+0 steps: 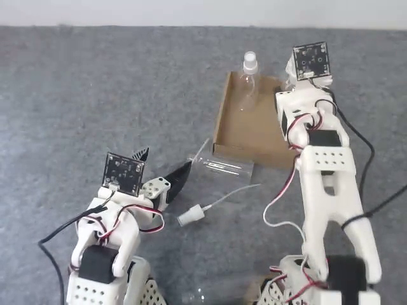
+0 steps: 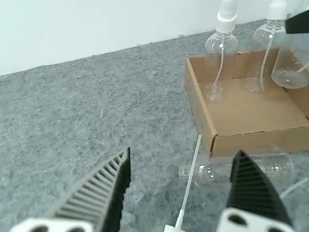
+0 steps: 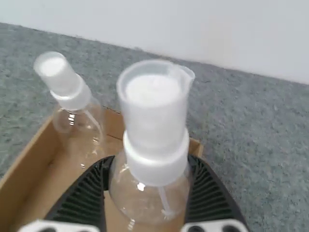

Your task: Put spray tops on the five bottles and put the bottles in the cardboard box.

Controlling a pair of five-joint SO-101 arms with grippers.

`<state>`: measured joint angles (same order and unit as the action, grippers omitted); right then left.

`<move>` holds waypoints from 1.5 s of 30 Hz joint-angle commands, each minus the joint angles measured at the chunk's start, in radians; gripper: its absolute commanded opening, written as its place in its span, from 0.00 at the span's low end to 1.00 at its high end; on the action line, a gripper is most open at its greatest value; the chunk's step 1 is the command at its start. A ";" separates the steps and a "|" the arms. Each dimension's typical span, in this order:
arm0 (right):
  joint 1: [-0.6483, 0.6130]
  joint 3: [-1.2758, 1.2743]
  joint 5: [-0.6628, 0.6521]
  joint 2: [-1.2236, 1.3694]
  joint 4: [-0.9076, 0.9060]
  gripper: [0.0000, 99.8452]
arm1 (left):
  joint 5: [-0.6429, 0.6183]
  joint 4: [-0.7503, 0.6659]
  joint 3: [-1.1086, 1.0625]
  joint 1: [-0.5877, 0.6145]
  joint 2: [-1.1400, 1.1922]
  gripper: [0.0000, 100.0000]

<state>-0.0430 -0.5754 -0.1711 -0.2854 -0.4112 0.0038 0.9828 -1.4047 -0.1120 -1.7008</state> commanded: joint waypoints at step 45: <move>-0.013 -0.035 0.083 0.289 0.280 0.01 | -0.002 -0.025 0.001 0.006 -0.009 0.30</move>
<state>-0.0307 -0.6291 -0.0898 0.0169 -0.1181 0.0038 0.9828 -1.4078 -0.1120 -1.7008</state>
